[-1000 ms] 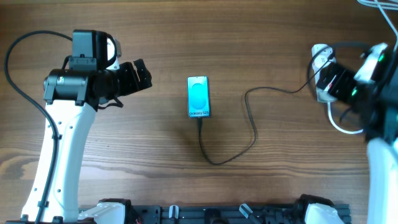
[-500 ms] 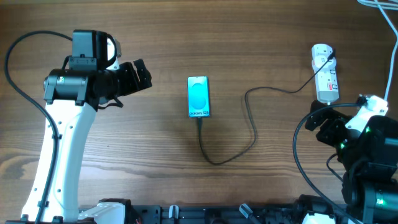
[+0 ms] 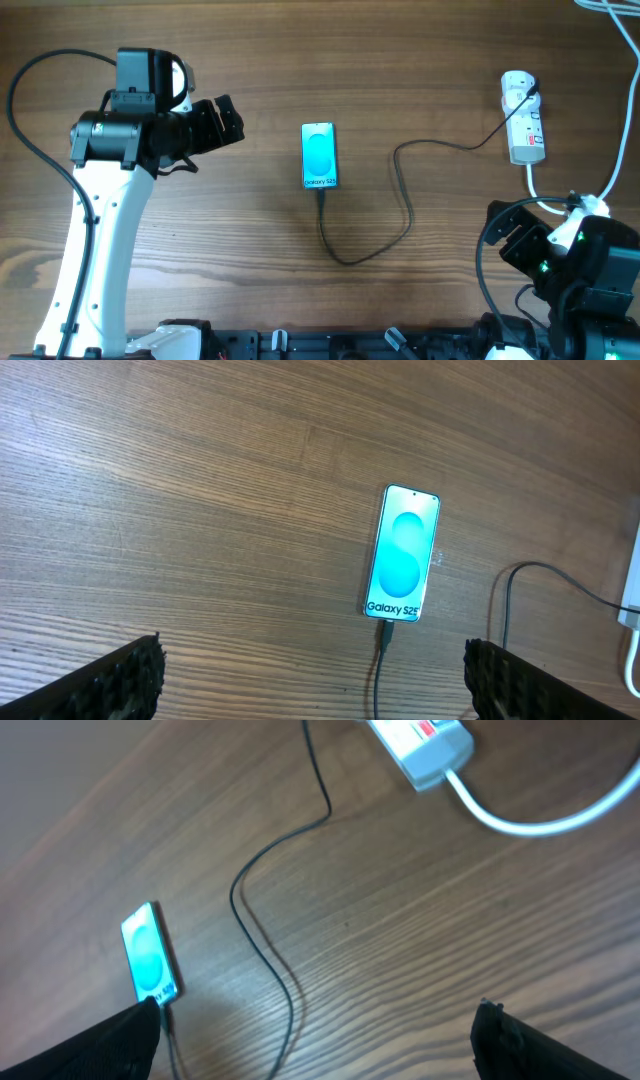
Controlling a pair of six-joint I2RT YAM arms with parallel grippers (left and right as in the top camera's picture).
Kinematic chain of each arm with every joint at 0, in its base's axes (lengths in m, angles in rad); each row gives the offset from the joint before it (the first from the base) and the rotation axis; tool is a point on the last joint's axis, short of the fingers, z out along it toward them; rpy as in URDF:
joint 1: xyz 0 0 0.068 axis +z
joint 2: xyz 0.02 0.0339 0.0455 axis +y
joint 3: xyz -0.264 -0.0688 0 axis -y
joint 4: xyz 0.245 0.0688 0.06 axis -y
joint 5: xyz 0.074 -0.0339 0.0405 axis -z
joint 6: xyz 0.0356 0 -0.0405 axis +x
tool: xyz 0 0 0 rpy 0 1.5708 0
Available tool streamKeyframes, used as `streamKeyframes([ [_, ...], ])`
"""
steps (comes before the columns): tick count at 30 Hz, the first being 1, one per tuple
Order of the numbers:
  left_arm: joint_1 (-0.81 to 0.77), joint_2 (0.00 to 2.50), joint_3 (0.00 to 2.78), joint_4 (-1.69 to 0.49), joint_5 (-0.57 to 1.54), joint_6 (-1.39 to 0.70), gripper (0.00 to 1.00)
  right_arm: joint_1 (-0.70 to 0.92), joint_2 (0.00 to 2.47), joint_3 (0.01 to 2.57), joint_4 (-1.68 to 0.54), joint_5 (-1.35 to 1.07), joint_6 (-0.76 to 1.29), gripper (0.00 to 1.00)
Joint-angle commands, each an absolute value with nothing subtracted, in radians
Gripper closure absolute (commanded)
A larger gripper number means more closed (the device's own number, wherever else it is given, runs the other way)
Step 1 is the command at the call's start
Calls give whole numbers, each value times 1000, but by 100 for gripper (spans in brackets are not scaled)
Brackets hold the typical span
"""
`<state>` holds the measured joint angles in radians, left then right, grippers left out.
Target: Plug charger to phone and switch on socket
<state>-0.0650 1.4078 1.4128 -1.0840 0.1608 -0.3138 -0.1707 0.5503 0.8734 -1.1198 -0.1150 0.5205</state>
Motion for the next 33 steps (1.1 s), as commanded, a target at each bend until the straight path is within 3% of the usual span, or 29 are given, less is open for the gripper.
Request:
streamKeyframes([
  [1, -60, 1400, 1414, -1082, 155, -322, 0, -166, 547, 873, -1124, -49, 607, 0],
  [6, -60, 1400, 1414, -1082, 155, -322, 0, -166, 547, 873, -1095, 9, 585, 0],
  [11, -60, 1400, 1414, -1082, 155, -322, 0, -166, 547, 873, -1016, -83, 333, 0],
  [19, -60, 1400, 1414, -1082, 155, -322, 0, -76, 459, 836, -875, -136, 172, 0],
  [27, -60, 1400, 1414, -1082, 155, -322, 0, 61, 194, 460, -418, -136, 158, 0],
  [33, -60, 1400, 1414, -1082, 155, -322, 0, 80, 94, 290, -197, -131, 157, 0],
])
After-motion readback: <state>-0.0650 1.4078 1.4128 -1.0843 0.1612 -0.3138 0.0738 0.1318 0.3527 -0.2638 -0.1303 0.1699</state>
